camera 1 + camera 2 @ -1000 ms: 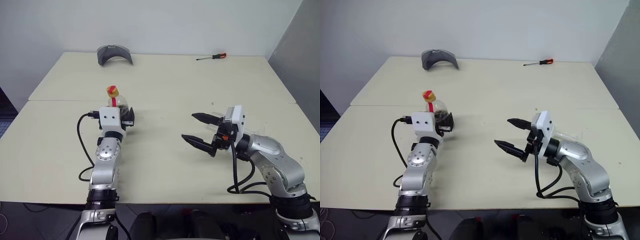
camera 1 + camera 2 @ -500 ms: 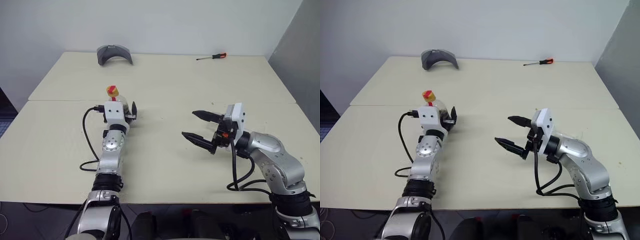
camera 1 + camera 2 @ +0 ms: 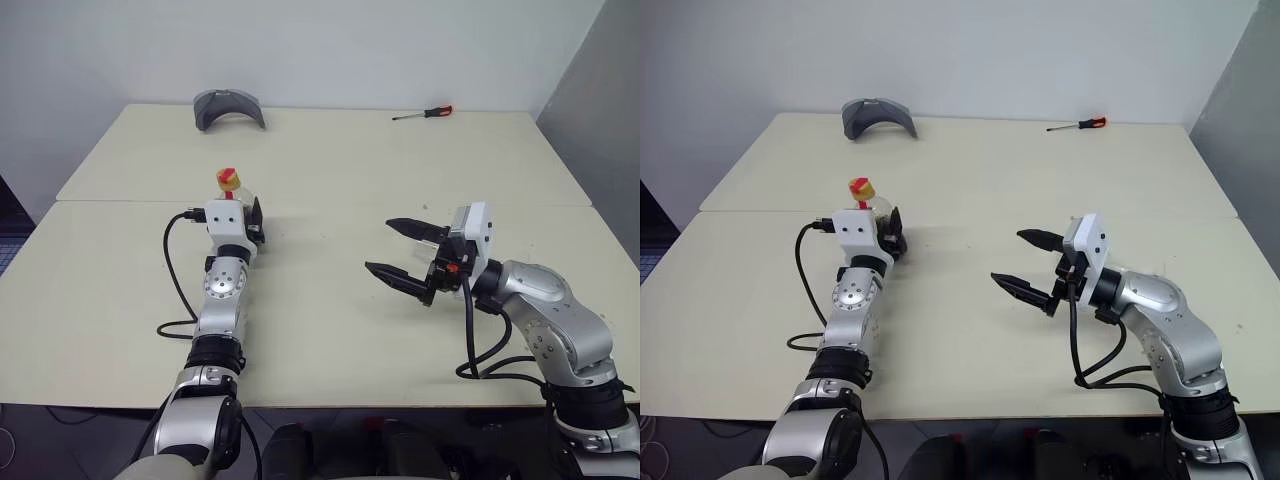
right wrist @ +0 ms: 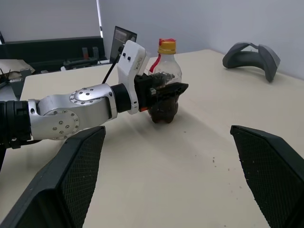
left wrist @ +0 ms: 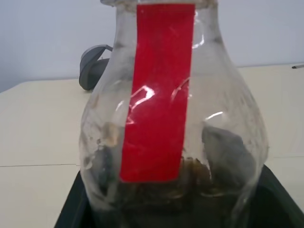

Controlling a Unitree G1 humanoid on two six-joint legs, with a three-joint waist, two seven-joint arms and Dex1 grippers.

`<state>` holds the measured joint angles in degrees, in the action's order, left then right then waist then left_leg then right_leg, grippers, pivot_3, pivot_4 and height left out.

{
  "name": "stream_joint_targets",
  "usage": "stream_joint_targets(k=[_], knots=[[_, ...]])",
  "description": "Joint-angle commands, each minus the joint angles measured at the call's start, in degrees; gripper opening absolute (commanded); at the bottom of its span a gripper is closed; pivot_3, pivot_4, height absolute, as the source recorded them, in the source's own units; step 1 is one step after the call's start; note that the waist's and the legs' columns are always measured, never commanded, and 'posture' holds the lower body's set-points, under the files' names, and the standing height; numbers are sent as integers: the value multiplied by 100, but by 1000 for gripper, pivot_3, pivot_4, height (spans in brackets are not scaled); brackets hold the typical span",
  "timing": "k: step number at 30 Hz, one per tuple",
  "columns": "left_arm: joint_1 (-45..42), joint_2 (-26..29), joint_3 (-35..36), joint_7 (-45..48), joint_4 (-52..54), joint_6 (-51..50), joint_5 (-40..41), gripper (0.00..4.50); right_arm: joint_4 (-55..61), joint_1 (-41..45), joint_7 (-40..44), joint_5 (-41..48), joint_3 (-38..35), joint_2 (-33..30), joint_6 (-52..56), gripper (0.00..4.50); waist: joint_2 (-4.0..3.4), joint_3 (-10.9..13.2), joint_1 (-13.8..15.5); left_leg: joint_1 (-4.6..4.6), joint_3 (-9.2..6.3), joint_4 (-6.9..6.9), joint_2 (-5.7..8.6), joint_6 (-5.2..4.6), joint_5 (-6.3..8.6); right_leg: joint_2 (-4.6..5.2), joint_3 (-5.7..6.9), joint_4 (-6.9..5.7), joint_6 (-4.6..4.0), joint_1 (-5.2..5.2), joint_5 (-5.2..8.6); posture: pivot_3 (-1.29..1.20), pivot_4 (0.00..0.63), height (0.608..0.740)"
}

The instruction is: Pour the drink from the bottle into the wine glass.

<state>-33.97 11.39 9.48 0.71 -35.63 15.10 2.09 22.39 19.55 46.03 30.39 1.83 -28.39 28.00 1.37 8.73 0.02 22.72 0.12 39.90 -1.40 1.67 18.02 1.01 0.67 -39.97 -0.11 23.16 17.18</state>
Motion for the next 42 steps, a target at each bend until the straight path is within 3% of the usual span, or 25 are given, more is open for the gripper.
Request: stream_joint_targets(k=[1, 8, 10, 15, 23, 31, 42], knots=[[-148, 71, 46, 17, 119, 174, 41, 2048, 97, 136, -7, 73, -103, -29, -42, 4500, 0, 0, 0, 0, 0, 0, 0, 0, 0, 0, 0, 0, 0, 0, 0, 0, 150, 740], [-217, 140, 23, 315, 315, -44, 183, 2037, 0, 269, -6, 61, -83, -12, -30, 4500, 0, 0, -3, 0, 0, 0, 0, 2, -1, 0, 0, 0, 0, 1, 0, 0, 150, 740], [-252, 148, -70, 785, 502, -345, 402, 1986, -78, 467, -19, -59, 9, -58, 12, 4500, 0, 0, -5, 0, 0, 0, 0, 6, -3, 0, 1, 0, 0, 1, 0, 0, 150, 740], [-273, 337, -607, 2394, 1245, -1396, 840, 1975, -722, 1874, -409, -173, 226, 194, 682, 4500, -5, 4, -24, 2, 0, 3, 1, 12, -7, -1, 1, -5, 0, 7, 0, 0, 150, 740], [-874, 534, -974, 3695, 1591, -2127, 1104, 1939, -1827, 3414, -1053, -593, 431, 940, 1100, 4500, -7, 4, -45, 10, 4, 6, 0, 13, -8, 0, 0, -5, -1, 12, 0, 0, 150, 740], [-1193, 614, -1146, 4618, 1474, -2162, 1174, 1922, -2320, 3815, -1314, -849, 391, 1251, 1152, 4500, -7, 5, -50, 14, 8, 6, 2, 13, -8, 5, -2, 0, -1, 14, 0, 0, 150, 740], [-1205, 479, -1159, 4802, 1590, -2316, 1226, 1921, -2469, 3927, -1446, -680, 89, 1566, 1575, 4500, -9, 6, -69, 16, 5, 5, 0, 11, -7, 4, -1, -5, -1, 17, 0, 0, 150, 740]])
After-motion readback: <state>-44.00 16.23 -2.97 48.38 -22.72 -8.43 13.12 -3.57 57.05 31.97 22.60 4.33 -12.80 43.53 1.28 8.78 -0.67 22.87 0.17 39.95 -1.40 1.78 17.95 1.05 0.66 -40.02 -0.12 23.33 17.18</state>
